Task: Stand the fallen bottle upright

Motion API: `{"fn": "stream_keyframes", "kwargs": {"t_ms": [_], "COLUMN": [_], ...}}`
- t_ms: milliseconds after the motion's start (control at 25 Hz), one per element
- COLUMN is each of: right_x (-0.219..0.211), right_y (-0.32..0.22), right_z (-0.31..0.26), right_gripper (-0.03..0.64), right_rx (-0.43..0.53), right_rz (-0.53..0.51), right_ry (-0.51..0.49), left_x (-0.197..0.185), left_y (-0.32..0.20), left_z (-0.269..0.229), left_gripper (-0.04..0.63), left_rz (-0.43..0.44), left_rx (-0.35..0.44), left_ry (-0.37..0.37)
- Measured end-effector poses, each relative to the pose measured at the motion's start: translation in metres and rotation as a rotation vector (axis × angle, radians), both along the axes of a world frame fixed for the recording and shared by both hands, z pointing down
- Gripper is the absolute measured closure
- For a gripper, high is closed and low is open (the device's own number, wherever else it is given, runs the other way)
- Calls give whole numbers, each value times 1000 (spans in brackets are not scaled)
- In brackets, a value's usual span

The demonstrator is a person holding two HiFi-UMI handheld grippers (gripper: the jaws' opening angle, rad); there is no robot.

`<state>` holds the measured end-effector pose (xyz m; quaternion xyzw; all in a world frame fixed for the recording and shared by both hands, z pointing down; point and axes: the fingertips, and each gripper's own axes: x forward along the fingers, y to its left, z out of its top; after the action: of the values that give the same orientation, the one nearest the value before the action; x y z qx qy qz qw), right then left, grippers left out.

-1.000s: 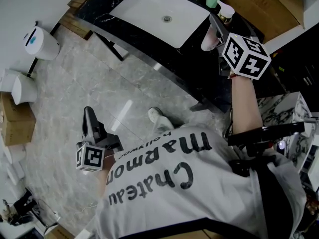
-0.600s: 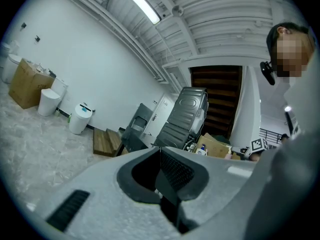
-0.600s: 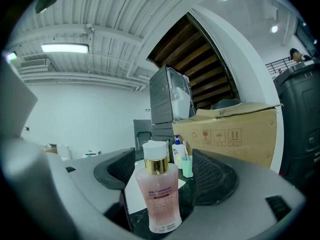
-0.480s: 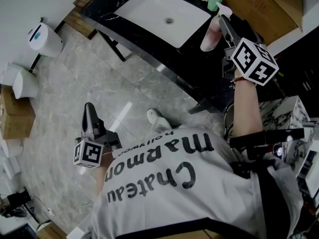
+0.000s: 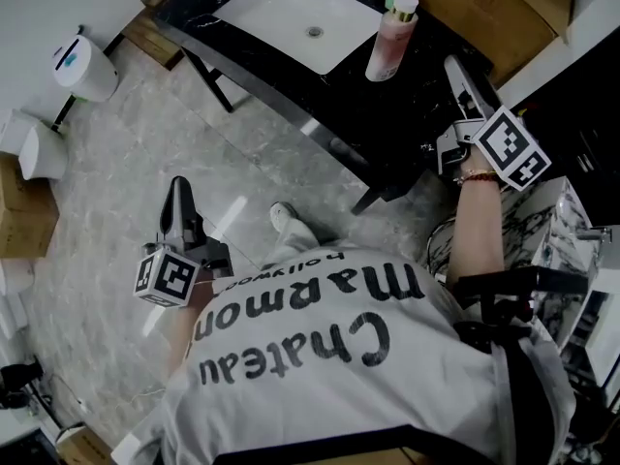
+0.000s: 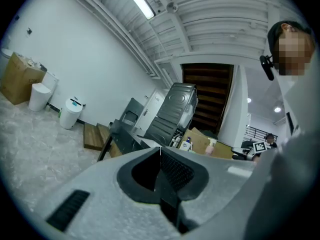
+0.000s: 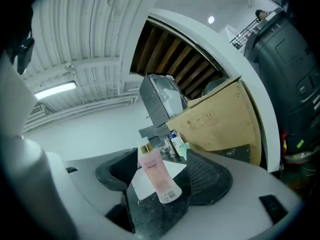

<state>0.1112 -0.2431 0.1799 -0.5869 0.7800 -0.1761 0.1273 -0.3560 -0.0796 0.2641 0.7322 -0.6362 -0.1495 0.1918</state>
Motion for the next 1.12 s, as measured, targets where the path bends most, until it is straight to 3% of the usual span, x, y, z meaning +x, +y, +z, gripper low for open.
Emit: {"fn": "stream_keyframes", "kwargs": {"t_ms": [200,280,360,440,720,880,1120], "right_x": [21,26,27,25,27,9,-31], "right_y": [37,53,68,82,122,142,175], "right_z": [25,33,39,45,67,69,68], "right_gripper": [332,447,477,549,581,581,587], "right_rx": [-54,-70,-87,-106,-201,-224,-234], "right_rz": [44,59,65,59,123,153,188], "right_ry": [41,23,5,-21,-170,-98,70], "left_x": [46,67,88,108,170,169,158], "left_y": [-6,-14,-22,-29,-50,-49,-34], "left_z": [11,9,4,-1,5,7,-2], "left_gripper": [578,578,578,578,578,578,578], "left_rz": [89,144,209,271,550,616,692], "left_rx": [-38,-41,-35,-28,-120,-154,-130], "left_ry": [21,22,14,11,9,-7,-24]}}
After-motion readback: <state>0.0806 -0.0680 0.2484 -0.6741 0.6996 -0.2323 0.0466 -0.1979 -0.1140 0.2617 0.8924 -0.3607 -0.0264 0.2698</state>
